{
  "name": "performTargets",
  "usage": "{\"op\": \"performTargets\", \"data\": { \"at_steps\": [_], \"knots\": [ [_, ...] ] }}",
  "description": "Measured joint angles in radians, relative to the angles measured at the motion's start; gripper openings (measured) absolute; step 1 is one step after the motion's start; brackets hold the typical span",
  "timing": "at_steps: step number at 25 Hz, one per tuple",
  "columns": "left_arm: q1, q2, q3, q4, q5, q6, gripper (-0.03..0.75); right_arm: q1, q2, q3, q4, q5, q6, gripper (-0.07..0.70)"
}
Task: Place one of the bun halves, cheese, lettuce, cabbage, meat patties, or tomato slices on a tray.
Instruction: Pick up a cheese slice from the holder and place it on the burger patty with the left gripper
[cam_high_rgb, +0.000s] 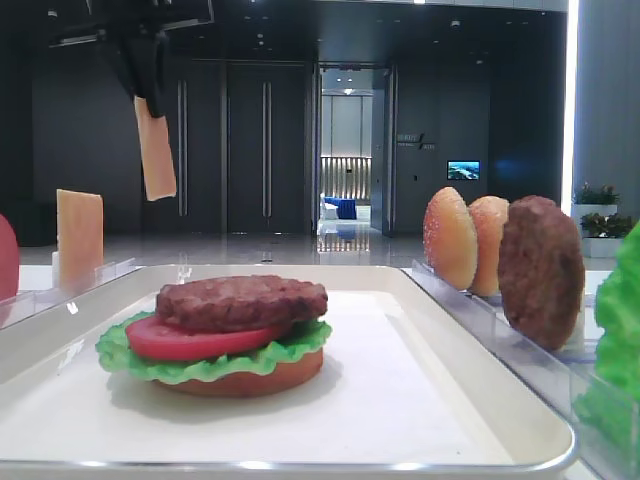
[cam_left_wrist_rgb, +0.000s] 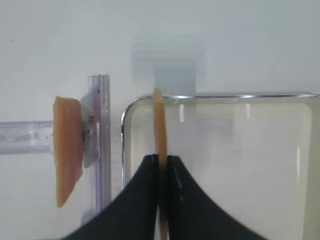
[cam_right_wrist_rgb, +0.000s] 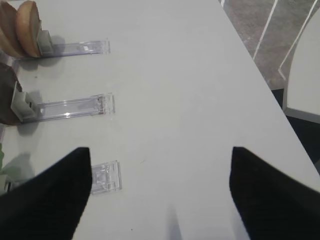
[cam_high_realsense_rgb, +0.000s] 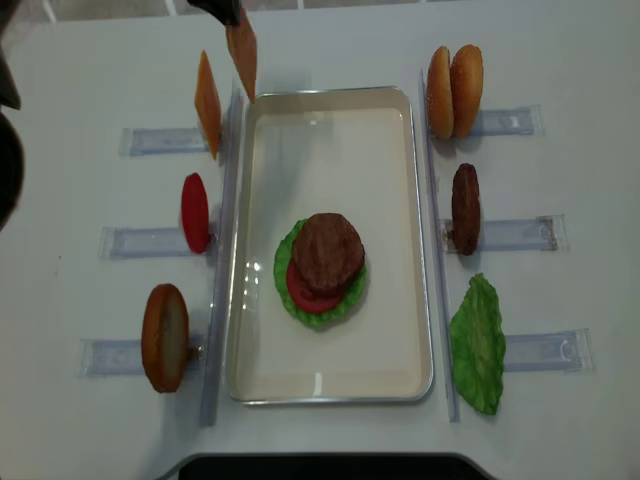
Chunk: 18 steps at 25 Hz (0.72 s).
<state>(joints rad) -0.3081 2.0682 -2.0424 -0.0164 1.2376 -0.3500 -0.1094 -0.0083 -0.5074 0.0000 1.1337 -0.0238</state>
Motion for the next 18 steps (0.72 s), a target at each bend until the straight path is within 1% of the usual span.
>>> {"op": "performTargets", "data": {
  "at_steps": [2, 4, 7, 11, 15, 18],
  "knots": [
    [-0.003, -0.012, 0.009, -0.028, 0.000, -0.003, 0.020, 0.000, 0.000, 0.000, 0.000, 0.000, 0.000, 0.539],
    [-0.020, -0.033, 0.046, -0.023, 0.000, -0.018, 0.020, 0.000, 0.000, 0.000, 0.000, 0.000, 0.000, 0.539],
    [-0.069, -0.082, 0.151, 0.030, 0.000, -0.065, 0.020, 0.000, 0.000, 0.000, 0.000, 0.000, 0.000, 0.539],
    [-0.099, -0.164, 0.295, -0.056, 0.000, -0.068, 0.020, 0.000, 0.000, 0.000, 0.000, 0.000, 0.000, 0.539],
    [-0.158, -0.270, 0.426, -0.012, -0.003, -0.107, 0.020, 0.000, 0.000, 0.000, 0.000, 0.000, 0.000, 0.539],
    [-0.175, -0.353, 0.531, -0.012, -0.026, -0.126, 0.020, 0.000, 0.000, 0.000, 0.000, 0.000, 0.000, 0.539]
  ]
}}
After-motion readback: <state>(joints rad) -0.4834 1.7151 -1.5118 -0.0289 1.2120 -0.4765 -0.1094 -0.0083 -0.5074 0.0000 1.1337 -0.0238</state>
